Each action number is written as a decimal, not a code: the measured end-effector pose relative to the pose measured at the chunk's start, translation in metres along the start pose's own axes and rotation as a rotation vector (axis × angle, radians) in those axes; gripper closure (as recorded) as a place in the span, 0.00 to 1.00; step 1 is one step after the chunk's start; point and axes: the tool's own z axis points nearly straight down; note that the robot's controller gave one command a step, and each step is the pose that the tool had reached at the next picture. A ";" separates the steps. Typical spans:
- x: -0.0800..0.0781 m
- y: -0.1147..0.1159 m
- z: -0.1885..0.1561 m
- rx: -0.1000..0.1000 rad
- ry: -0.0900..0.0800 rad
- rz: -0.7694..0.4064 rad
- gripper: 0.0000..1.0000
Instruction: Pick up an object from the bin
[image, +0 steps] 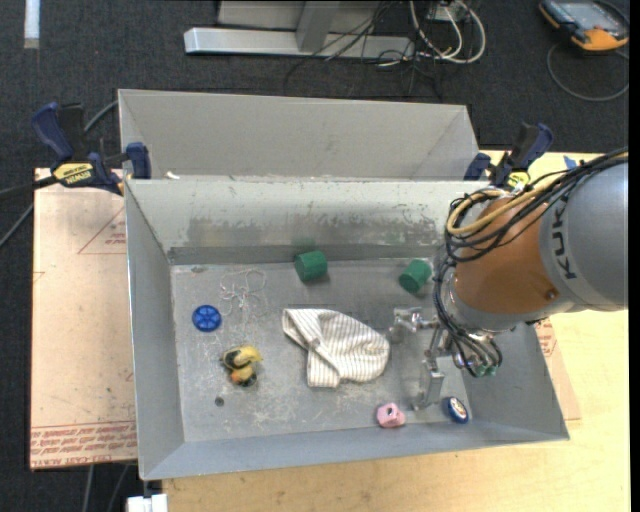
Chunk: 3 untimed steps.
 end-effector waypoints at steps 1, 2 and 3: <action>0.040 0.022 -0.004 0.004 -0.023 -0.304 0.00; 0.036 0.028 -0.002 0.001 -0.012 -0.013 0.00; 0.020 0.101 -0.001 -0.002 -0.028 -0.112 0.00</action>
Offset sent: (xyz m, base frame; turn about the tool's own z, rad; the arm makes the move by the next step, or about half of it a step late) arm -0.0402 0.0269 0.0010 -0.0138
